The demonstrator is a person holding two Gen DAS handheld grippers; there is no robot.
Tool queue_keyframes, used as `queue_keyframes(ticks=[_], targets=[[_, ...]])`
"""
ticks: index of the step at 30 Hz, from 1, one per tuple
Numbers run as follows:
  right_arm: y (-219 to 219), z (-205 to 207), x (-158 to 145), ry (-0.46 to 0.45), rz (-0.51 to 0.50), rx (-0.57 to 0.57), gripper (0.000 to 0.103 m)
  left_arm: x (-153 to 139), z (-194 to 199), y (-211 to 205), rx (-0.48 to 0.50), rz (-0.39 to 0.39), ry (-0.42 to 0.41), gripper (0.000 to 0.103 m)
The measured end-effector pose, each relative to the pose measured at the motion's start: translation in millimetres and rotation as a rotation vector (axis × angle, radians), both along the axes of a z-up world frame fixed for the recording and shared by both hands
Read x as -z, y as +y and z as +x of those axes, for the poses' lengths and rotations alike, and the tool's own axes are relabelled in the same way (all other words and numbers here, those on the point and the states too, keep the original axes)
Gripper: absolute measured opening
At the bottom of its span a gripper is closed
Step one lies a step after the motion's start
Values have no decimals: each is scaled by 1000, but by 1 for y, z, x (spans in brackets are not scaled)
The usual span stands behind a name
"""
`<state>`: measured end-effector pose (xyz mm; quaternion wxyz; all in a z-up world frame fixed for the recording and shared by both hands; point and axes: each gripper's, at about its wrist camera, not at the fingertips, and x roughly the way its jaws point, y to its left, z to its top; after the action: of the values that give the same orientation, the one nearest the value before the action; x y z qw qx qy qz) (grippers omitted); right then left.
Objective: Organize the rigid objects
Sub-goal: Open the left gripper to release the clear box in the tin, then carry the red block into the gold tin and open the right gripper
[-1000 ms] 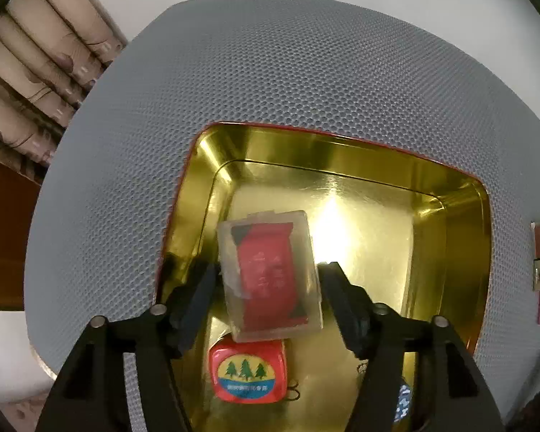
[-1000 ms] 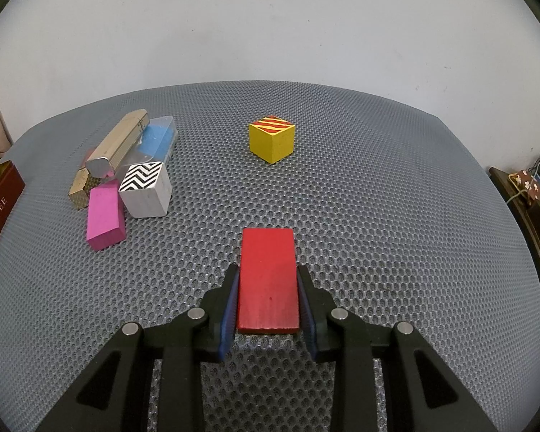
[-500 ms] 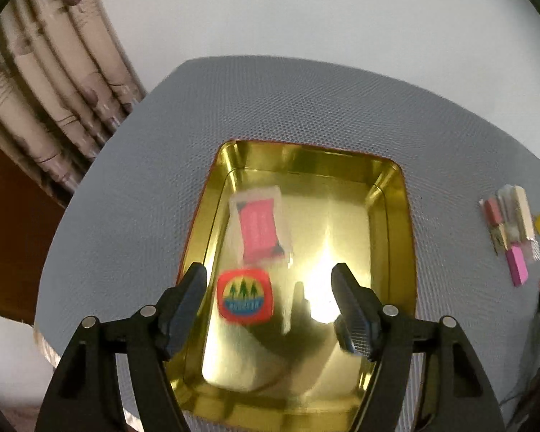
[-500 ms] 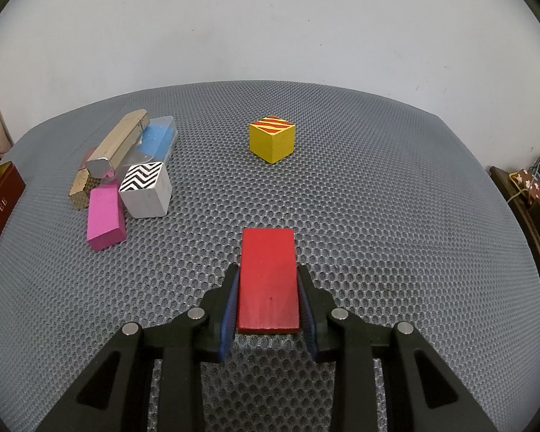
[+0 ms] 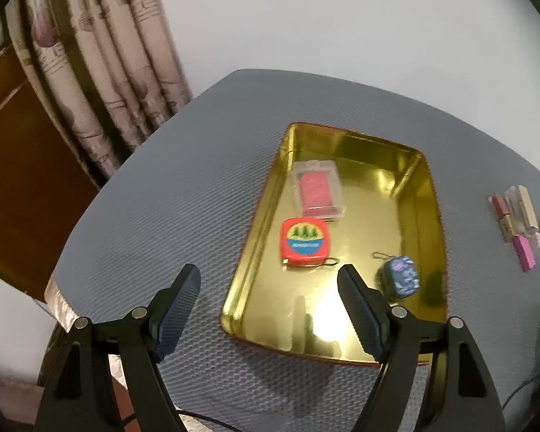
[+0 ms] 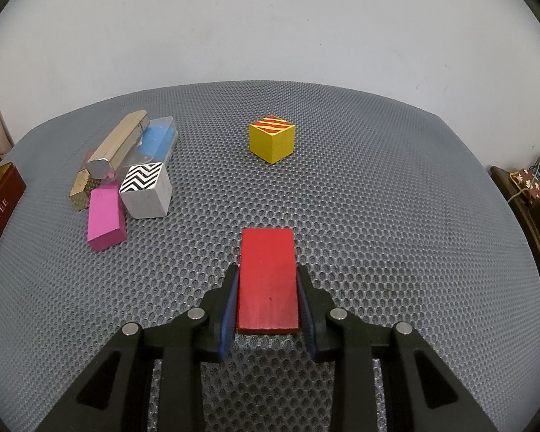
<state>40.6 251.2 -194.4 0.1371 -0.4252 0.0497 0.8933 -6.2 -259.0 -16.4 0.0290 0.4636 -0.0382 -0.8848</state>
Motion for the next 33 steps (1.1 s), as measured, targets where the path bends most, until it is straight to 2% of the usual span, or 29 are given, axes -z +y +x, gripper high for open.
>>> queue_keyframes(ticks=[3,9,17,23,27,33], targets=[[0,0,-2,-11,9,4,30,3,0,-6,-16,-16,13,76],[-8,2,-8,-36,27,2,30,7,-3,-26,-52,38,3,79],[-37,6,-30,3,7,-54,30,7,-4,-42,-117,38,25,84],[-71,6,-51,48,-18,-154,30,8,-5,-53,-168,26,30,85],[-103,7,-66,72,-50,-242,30,10,-7,-64,-209,56,19,85],[-168,-11,-83,85,-62,-380,30,10,-6,-74,-247,75,18,85]])
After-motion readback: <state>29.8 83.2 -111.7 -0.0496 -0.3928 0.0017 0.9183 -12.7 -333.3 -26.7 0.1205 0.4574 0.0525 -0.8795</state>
